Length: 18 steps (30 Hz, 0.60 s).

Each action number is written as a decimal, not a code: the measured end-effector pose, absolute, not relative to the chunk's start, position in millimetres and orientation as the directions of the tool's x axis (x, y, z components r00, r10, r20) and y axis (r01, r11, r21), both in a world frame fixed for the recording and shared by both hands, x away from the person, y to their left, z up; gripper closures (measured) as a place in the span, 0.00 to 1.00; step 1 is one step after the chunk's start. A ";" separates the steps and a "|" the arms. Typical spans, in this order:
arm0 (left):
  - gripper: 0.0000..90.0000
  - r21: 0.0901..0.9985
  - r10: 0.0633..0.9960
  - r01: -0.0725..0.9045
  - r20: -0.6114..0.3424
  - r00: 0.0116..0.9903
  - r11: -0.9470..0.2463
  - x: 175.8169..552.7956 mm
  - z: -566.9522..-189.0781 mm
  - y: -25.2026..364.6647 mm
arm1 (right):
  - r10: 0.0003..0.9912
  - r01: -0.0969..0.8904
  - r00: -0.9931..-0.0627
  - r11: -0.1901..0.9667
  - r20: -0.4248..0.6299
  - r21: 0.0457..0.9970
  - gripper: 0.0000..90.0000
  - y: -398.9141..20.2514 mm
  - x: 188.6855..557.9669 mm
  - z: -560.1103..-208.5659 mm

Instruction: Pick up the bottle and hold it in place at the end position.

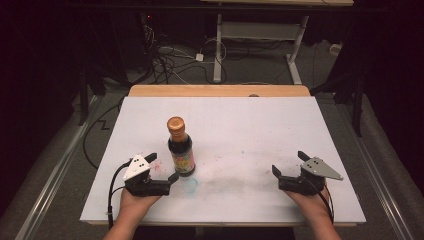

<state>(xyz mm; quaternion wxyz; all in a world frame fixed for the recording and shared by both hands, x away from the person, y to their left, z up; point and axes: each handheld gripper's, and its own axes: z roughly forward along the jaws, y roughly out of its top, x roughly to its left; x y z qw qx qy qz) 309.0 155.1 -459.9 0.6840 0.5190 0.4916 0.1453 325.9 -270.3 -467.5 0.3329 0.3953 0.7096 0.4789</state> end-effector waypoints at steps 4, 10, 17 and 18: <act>0.00 0.853 0.707 0.320 -0.520 0.479 0.411 314.6 -457.1 145.6 | 0.879 0.240 -0.467 0.228 -0.094 0.944 0.00 -270.8 325.4 -467.4; 0.00 0.856 0.707 0.319 -0.517 0.483 0.407 324.9 -450.5 134.0 | 0.879 0.240 -0.468 0.227 -0.092 0.944 0.00 -270.7 325.1 -467.5; 0.00 0.852 0.710 0.326 -0.522 0.473 0.409 337.2 -444.7 128.6 | 0.879 0.235 -0.468 0.227 -0.094 0.945 0.00 -271.6 325.3 -467.3; 0.01 0.852 0.710 0.326 -0.522 0.473 0.409 337.2 -444.7 128.6 | 0.879 0.235 -0.468 0.226 -0.094 0.945 0.00 -271.6 325.2 -467.3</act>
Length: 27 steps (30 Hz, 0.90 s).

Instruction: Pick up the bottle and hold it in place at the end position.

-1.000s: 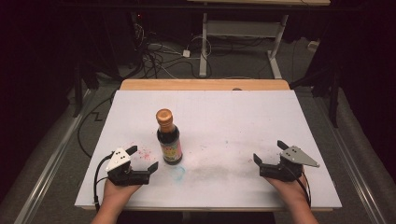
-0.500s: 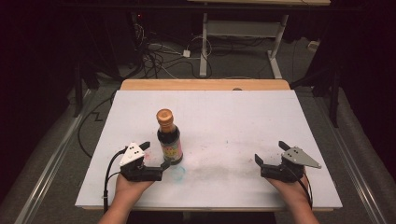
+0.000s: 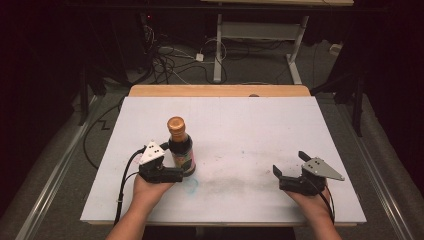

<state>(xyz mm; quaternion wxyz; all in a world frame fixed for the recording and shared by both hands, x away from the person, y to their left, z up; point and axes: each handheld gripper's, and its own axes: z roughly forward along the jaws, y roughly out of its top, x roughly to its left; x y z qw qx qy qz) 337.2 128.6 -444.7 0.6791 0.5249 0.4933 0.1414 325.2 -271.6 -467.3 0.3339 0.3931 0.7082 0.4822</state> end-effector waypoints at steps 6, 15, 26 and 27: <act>0.05 0.854 0.704 0.321 -0.519 0.485 0.410 342.7 -439.7 123.7 | 0.880 0.236 -0.465 0.223 -0.091 0.946 0.00 -271.6 325.5 -467.5; 0.17 0.861 0.715 0.307 -0.508 0.480 0.406 345.3 -441.0 120.2 | 0.882 0.239 -0.464 0.217 -0.085 0.946 0.00 -272.5 325.8 -468.2; 0.30 0.878 0.723 0.291 -0.479 0.498 0.381 344.4 -444.1 117.1 | 0.883 0.246 -0.463 0.207 -0.073 0.947 0.00 -271.7 325.4 -468.7; 0.30 0.879 0.723 0.289 -0.477 0.500 0.380 344.4 -444.3 116.9 | 0.883 0.245 -0.463 0.208 -0.074 0.947 0.00 -271.7 325.5 -468.7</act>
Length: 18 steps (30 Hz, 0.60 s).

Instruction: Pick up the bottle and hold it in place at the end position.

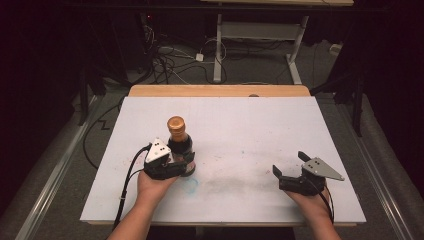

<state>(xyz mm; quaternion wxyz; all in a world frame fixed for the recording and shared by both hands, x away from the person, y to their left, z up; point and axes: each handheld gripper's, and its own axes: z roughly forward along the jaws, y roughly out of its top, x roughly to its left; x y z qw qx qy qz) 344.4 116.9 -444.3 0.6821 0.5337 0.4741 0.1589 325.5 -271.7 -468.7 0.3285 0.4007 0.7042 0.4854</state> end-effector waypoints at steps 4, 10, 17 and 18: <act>0.30 0.881 0.725 0.281 -0.473 0.501 0.381 345.3 -445.5 115.9 | 0.882 0.234 -0.464 0.211 -0.082 0.949 0.00 -273.1 325.5 -467.4; 0.31 0.882 0.722 0.282 -0.471 0.507 0.377 346.5 -445.3 116.5 | 0.884 0.245 -0.462 0.207 -0.074 0.947 0.00 -273.7 326.2 -469.1; 0.32 0.880 0.721 0.287 -0.475 0.504 0.379 347.2 -444.0 116.9 | 0.882 0.239 -0.466 0.204 -0.072 0.949 0.00 -274.0 327.1 -468.7; 0.32 0.879 0.721 0.287 -0.476 0.504 0.380 347.4 -443.9 117.1 | 0.882 0.237 -0.466 0.204 -0.073 0.950 0.00 -274.5 327.0 -468.3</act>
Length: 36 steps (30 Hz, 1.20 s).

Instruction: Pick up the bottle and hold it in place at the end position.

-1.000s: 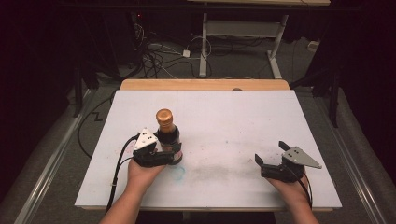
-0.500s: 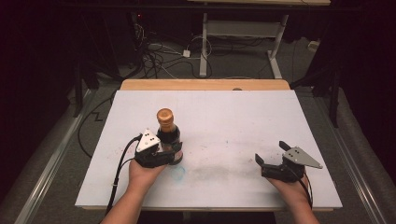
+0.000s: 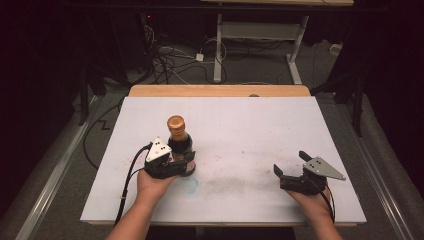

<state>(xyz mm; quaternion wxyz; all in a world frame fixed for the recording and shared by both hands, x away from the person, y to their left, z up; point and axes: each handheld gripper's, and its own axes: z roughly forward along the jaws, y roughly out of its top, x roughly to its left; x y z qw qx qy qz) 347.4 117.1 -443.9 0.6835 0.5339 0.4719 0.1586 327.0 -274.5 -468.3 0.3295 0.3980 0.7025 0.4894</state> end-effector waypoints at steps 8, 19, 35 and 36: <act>0.32 0.879 0.714 0.293 -0.477 0.512 0.377 347.6 -442.8 119.5 | 0.886 0.233 -0.457 0.197 -0.071 0.952 0.00 -277.0 326.8 -467.1; 0.32 0.877 0.707 0.287 -0.481 0.518 0.386 350.5 -434.3 122.1 | 0.887 0.230 -0.456 0.192 -0.069 0.954 0.00 -277.2 326.4 -466.5; 0.32 0.870 0.660 0.311 -0.493 0.567 0.383 362.2 -424.8 94.7 | 0.885 0.224 -0.460 0.194 -0.072 0.955 0.00 -277.3 325.8 -465.4; 0.32 0.870 0.658 0.312 -0.494 0.569 0.383 363.5 -424.3 91.8 | 0.885 0.224 -0.460 0.195 -0.072 0.955 0.00 -277.4 325.8 -465.5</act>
